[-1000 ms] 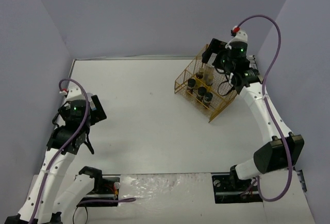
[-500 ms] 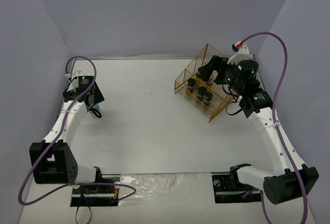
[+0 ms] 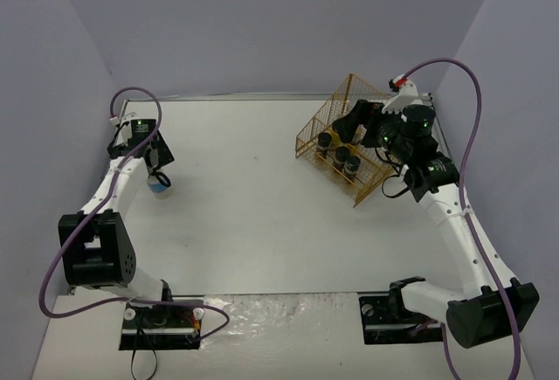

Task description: Organize the condiment bottles

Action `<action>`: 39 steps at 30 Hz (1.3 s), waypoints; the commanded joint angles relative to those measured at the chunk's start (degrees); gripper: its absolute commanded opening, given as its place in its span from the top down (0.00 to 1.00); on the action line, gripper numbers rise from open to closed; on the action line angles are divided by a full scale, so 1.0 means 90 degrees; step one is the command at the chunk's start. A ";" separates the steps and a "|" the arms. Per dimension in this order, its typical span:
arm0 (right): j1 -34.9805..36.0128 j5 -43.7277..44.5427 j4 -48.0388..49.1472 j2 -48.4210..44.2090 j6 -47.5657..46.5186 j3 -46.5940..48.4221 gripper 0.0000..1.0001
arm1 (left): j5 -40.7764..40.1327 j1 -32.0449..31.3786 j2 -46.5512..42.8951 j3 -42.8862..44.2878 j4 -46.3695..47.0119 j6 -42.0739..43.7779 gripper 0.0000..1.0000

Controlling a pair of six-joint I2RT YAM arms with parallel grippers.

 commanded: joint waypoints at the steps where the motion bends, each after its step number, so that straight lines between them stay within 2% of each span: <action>1: 0.0050 -0.0134 0.0493 -0.0214 -0.0100 -0.0004 0.00 | 0.0293 -0.0232 -0.0183 0.0366 0.0283 -0.0091 0.62; 3: 0.0050 -0.0132 0.0494 -0.0225 -0.0105 -0.0023 0.00 | 0.0308 -0.0518 -0.0249 0.0378 0.0263 -0.0085 0.88; 4: 0.0050 -0.0137 0.0488 -0.0225 -0.0106 -0.0033 0.00 | 0.0315 -0.0695 -0.0277 0.0404 0.0261 -0.0066 0.96; 6: 0.0050 -0.0129 0.0488 -0.0225 -0.0115 -0.0059 0.00 | 0.0317 -0.1172 -0.0327 0.0490 0.0252 -0.0024 1.00; 16: 0.0050 -0.0013 0.0490 -0.0215 -0.0198 -0.0314 0.00 | 0.0659 -0.3727 0.0434 0.1927 0.0177 0.0247 1.00; 20: 0.0080 -0.0019 0.0508 -0.0216 -0.0330 -0.0489 0.00 | 0.0950 -0.4373 0.0886 0.2414 0.0164 0.0474 1.00; 23: 0.0132 0.0163 0.0497 -0.0283 -0.0399 -0.0593 0.00 | 0.1068 -0.4597 0.1168 0.2575 0.0106 0.0494 0.99; 27: 0.0166 0.0247 0.0488 -0.0256 -0.0517 -0.0678 0.00 | 0.1227 -0.4784 0.1292 0.2412 0.0273 0.0440 0.91; 31: 0.0310 0.0363 0.0488 -0.0205 -0.0594 -0.0732 0.00 | 0.1232 -0.4890 0.1367 0.2266 0.0365 0.0411 0.72; 32: 0.0360 0.0444 0.0487 -0.0174 -0.0615 -0.0725 0.00 | 0.1211 -0.4906 0.1366 0.2265 0.0365 0.0401 0.64; 35: 0.0520 0.0600 0.0478 -0.0048 -0.0692 -0.0681 0.00 | 0.1193 -0.4949 0.1331 0.2258 0.0388 0.0368 0.30; 39: 0.0708 0.0700 0.0477 0.0025 -0.0807 -0.0550 0.00 | 0.1074 -0.4967 0.1130 0.2348 0.0236 0.0340 0.05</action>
